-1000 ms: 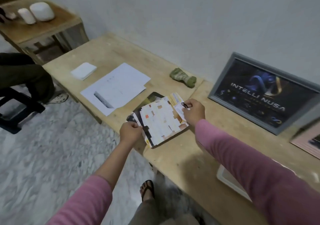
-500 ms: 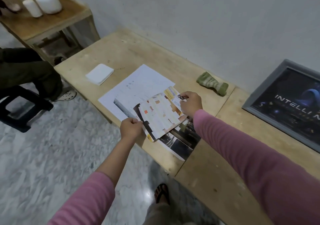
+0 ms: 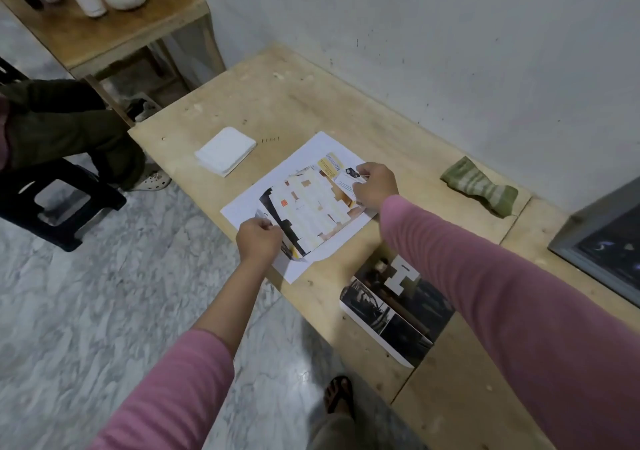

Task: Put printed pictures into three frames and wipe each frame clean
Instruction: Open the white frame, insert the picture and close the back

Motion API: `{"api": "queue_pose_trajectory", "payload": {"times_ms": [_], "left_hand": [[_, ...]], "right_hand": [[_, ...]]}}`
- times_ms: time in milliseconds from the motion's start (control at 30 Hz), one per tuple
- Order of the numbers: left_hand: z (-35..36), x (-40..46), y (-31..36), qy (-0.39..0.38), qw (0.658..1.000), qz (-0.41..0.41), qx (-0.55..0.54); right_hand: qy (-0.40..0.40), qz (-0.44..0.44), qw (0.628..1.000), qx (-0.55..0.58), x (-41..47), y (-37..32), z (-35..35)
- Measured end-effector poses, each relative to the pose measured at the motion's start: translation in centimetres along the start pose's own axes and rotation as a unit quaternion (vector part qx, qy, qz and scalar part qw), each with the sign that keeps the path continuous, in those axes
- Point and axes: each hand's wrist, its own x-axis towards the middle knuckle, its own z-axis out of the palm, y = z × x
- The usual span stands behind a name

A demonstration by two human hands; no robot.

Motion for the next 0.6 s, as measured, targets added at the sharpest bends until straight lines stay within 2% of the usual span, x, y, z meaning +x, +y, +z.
{"api": "queue_pose_trajectory", "payload": {"times_ms": [167,333,467,600], "left_hand": [[0.5,-0.9,0.0,-0.011,1.0,0.022,0.002],[1.5,-4.4,0.0,-0.044,0.998,0.025,0.021],[3.0,-8.8,-0.1,-0.073,0.993,0.035,0.085],[4.8,-13.6,0.5,-0.141,0.966,0.014,0.218]], "right_hand": [[-0.022,0.003,1.0,0.003,0.2,0.6,-0.8],[-0.034,0.002,0.997,-0.072,-1.6,3.1,-3.3],[-0.058,0.004,0.978,-0.202,-4.0,5.4,-5.8],[-0.079,0.016,0.934,-0.349,-7.4,7.3,-7.8]]}}
